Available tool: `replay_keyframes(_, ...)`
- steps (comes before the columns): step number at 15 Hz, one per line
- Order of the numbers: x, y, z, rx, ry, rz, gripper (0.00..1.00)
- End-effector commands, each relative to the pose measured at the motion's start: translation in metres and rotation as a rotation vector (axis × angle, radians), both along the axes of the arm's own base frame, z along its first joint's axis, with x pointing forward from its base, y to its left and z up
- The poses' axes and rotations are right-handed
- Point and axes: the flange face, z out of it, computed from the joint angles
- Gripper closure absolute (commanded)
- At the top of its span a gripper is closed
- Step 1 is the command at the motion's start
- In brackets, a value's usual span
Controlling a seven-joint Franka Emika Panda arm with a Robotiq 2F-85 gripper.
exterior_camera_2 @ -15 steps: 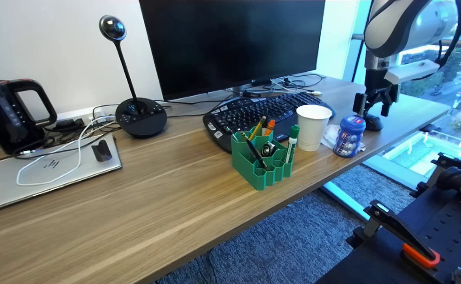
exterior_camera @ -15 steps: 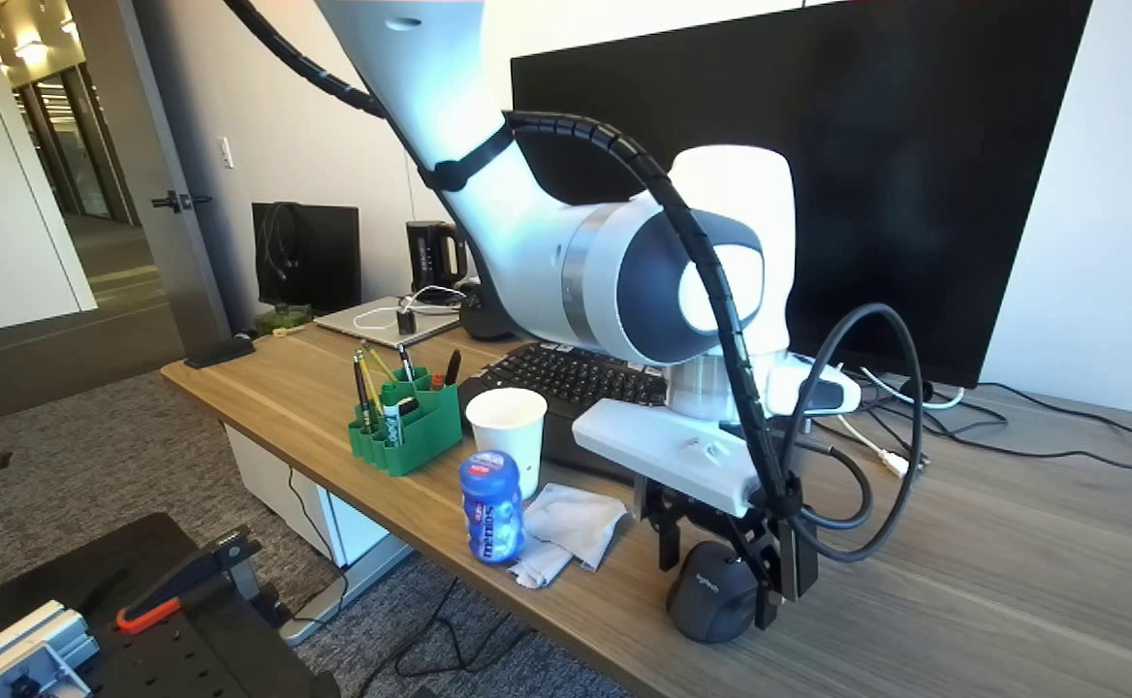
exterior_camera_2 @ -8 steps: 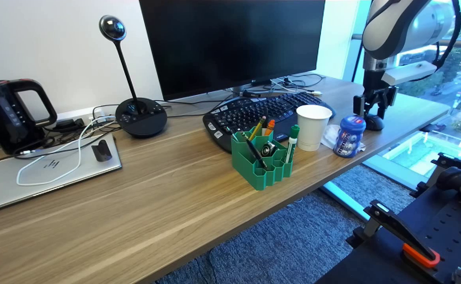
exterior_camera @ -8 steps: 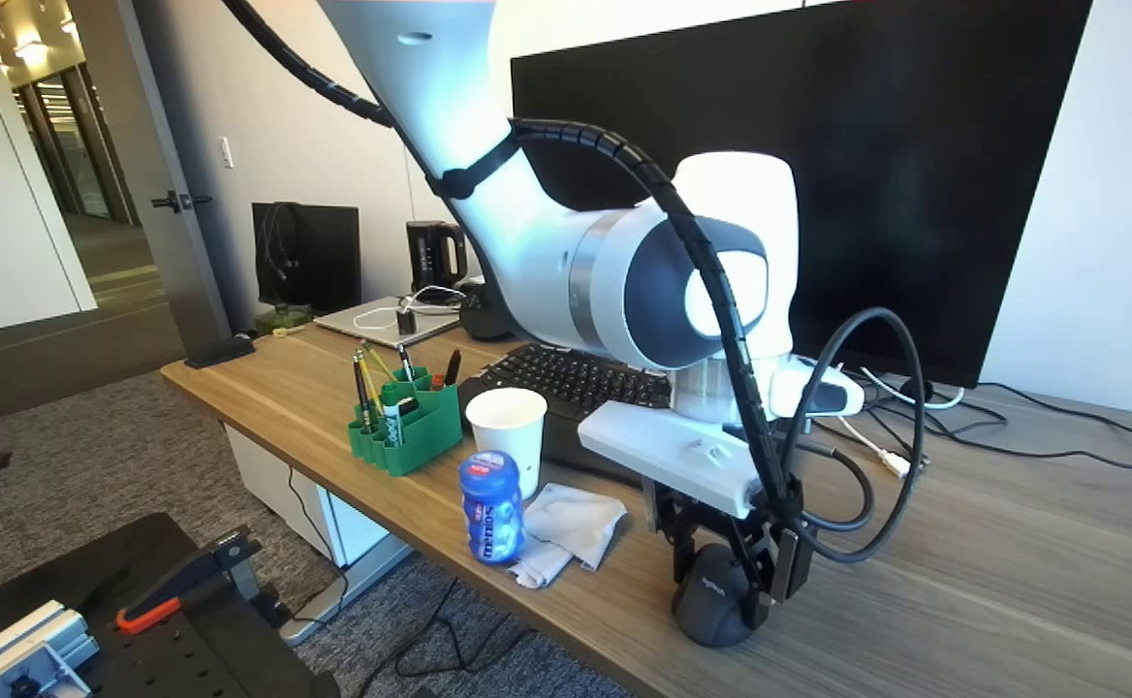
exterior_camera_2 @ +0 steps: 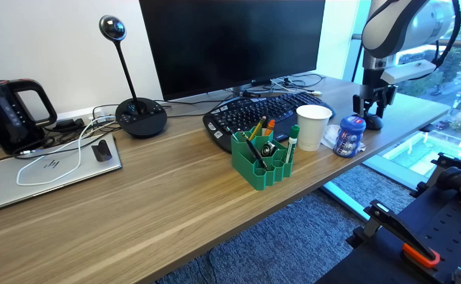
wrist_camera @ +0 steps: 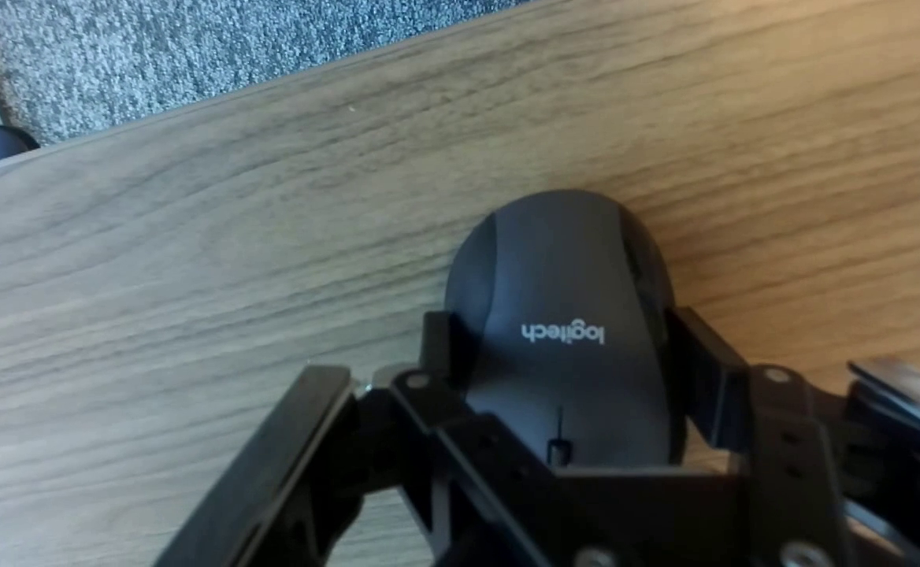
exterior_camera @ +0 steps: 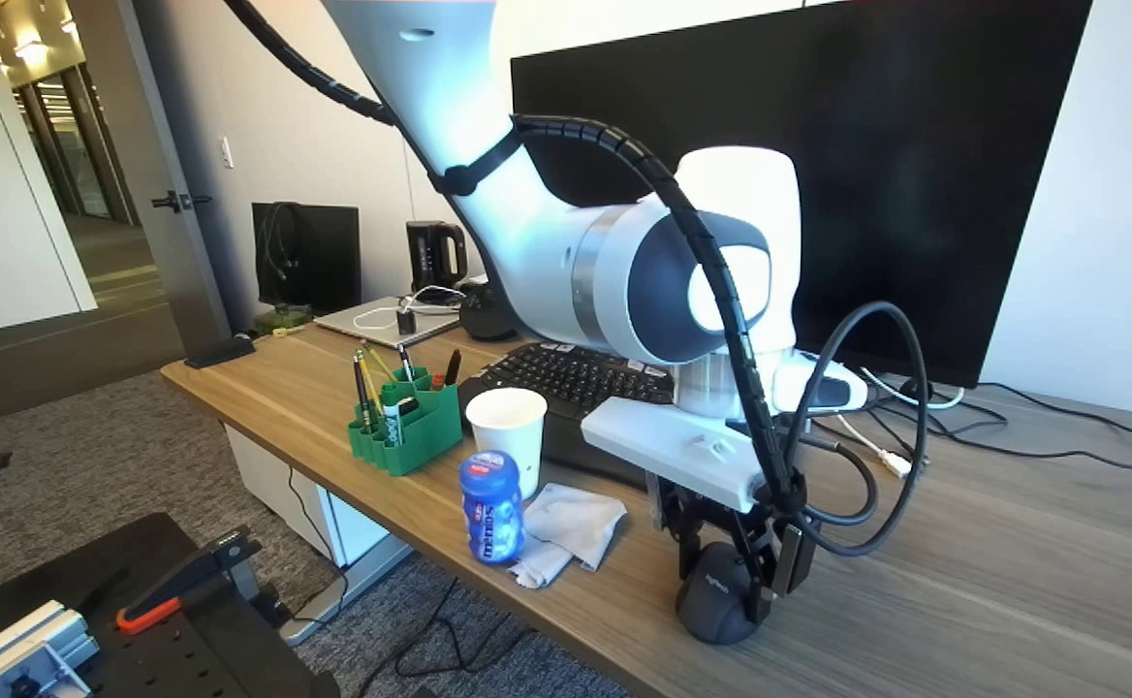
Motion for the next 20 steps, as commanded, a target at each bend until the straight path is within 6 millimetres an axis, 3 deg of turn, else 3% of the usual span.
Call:
replay_keyframes(1, 0.0048, -0.0011, -0.0024, -0.011, -0.010, -0.013, 0.58)
replay_keyframes(2, 0.0048, -0.0012, -0.0022, -0.011, -0.010, -0.012, 0.58)
replay_keyframes(3, 0.0047, -0.0011, -0.0021, -0.011, -0.010, -0.012, 0.28)
replay_keyframes(4, 0.0046, -0.0011, -0.0021, -0.010, -0.010, -0.012, 0.12)
replay_keyframes(5, 0.0046, -0.0010, -0.0021, -0.010, -0.009, -0.013, 0.05)
replay_keyframes(8, 0.0049, -0.0001, -0.0027, -0.008, -0.006, -0.014, 0.00)
replay_keyframes(20, 0.0076, -0.0019, -0.0061, -0.006, 0.027, -0.054, 0.00)
